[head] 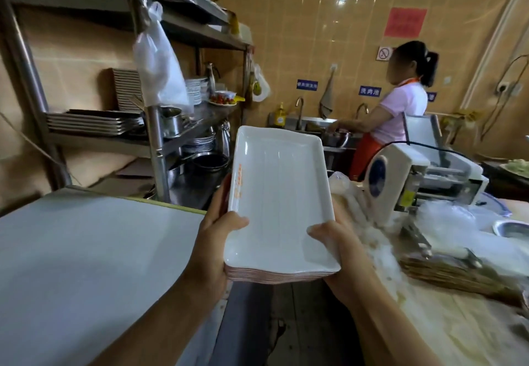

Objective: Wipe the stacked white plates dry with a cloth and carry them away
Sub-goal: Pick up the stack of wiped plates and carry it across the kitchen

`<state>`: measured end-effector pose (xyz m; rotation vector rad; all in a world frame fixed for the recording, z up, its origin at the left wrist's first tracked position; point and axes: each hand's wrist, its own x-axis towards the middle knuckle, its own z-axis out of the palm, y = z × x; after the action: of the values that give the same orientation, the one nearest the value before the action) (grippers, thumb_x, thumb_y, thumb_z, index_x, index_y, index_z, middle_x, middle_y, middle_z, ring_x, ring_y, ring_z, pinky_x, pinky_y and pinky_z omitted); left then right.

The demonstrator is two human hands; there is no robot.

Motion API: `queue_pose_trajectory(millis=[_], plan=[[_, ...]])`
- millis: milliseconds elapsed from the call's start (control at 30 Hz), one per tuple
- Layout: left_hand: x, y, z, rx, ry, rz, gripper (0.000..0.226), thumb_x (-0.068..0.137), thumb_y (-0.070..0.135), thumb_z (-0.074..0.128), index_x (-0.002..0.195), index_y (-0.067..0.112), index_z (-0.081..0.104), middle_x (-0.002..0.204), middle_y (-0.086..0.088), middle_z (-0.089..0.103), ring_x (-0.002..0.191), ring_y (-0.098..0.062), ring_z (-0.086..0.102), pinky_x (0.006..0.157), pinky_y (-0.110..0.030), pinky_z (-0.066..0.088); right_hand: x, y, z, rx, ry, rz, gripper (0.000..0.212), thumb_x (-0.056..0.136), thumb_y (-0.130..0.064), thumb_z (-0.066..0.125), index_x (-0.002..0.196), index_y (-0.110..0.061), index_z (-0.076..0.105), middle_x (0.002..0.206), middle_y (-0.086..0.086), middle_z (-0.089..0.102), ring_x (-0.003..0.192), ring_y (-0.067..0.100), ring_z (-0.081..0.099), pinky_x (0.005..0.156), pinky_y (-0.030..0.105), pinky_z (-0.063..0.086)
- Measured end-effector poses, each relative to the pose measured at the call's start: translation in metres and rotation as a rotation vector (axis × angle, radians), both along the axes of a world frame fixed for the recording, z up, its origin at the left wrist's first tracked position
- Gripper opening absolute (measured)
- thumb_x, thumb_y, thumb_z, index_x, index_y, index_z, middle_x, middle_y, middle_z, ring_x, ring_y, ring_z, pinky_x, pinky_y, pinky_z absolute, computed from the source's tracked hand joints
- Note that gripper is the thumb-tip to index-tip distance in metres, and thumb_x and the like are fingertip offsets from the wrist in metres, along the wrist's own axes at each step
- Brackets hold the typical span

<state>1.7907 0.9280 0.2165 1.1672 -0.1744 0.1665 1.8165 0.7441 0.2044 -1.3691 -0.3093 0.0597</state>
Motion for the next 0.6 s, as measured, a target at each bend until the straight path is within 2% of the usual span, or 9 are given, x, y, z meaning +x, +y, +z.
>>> queue_pose_trajectory(millis=[133, 233, 333, 467, 600], plan=[[0.089, -0.013, 0.004, 0.024, -0.050, 0.024, 0.068, 0.068, 0.014, 0.050, 0.132, 0.036, 0.050, 0.120, -0.002, 0.065, 0.105, -0.025, 0.065, 0.071, -0.033, 0.057, 0.097, -0.010, 0.008, 0.001, -0.039, 0.079, 0.081, 0.053, -0.027, 0.064, 0.132, -0.024, 0.047, 0.109, 0.005, 0.065, 0.089, 0.019, 0.067, 0.062, 0.027, 0.054], [0.149, -0.015, 0.011, 0.031, -0.059, 0.042, 0.069, 0.067, 0.015, 0.051, 0.133, 0.035, 0.050, 0.119, -0.003, 0.066, 0.103, -0.026, 0.066, 0.069, -0.032, 0.056, 0.160, -0.013, 0.015, 0.018, -0.057, 0.098, 0.074, 0.059, -0.019, 0.060, 0.132, -0.020, 0.047, 0.102, 0.004, 0.068, 0.085, 0.018, 0.069, 0.060, 0.026, 0.054], [0.202, -0.015, 0.015, 0.046, -0.067, 0.049, 0.073, 0.063, 0.017, 0.055, 0.134, 0.035, 0.048, 0.120, -0.005, 0.065, 0.104, -0.028, 0.065, 0.070, -0.034, 0.055, 0.215, -0.012, 0.021, 0.020, -0.059, 0.115, 0.070, 0.062, -0.015, 0.054, 0.131, -0.026, 0.048, 0.104, 0.001, 0.068, 0.087, 0.017, 0.069, 0.062, 0.025, 0.054], [0.272, -0.008, 0.014, 0.057, -0.076, 0.077, 0.072, 0.063, 0.015, 0.049, 0.132, 0.036, 0.050, 0.121, -0.005, 0.065, 0.108, -0.030, 0.062, 0.080, -0.043, 0.054, 0.285, -0.003, 0.025, 0.005, -0.051, 0.159, 0.080, 0.051, -0.028, 0.061, 0.129, -0.033, 0.049, 0.113, 0.003, 0.066, 0.094, 0.021, 0.067, 0.066, 0.028, 0.055], [0.347, 0.006, 0.002, 0.066, -0.085, 0.096, 0.076, 0.055, 0.023, 0.056, 0.130, 0.036, 0.051, 0.120, -0.003, 0.065, 0.107, -0.028, 0.063, 0.073, -0.035, 0.053, 0.359, 0.013, 0.017, 0.003, -0.029, 0.154, 0.084, 0.049, -0.031, 0.062, 0.131, -0.032, 0.047, 0.118, 0.005, 0.064, 0.104, 0.027, 0.064, 0.076, 0.036, 0.055]])
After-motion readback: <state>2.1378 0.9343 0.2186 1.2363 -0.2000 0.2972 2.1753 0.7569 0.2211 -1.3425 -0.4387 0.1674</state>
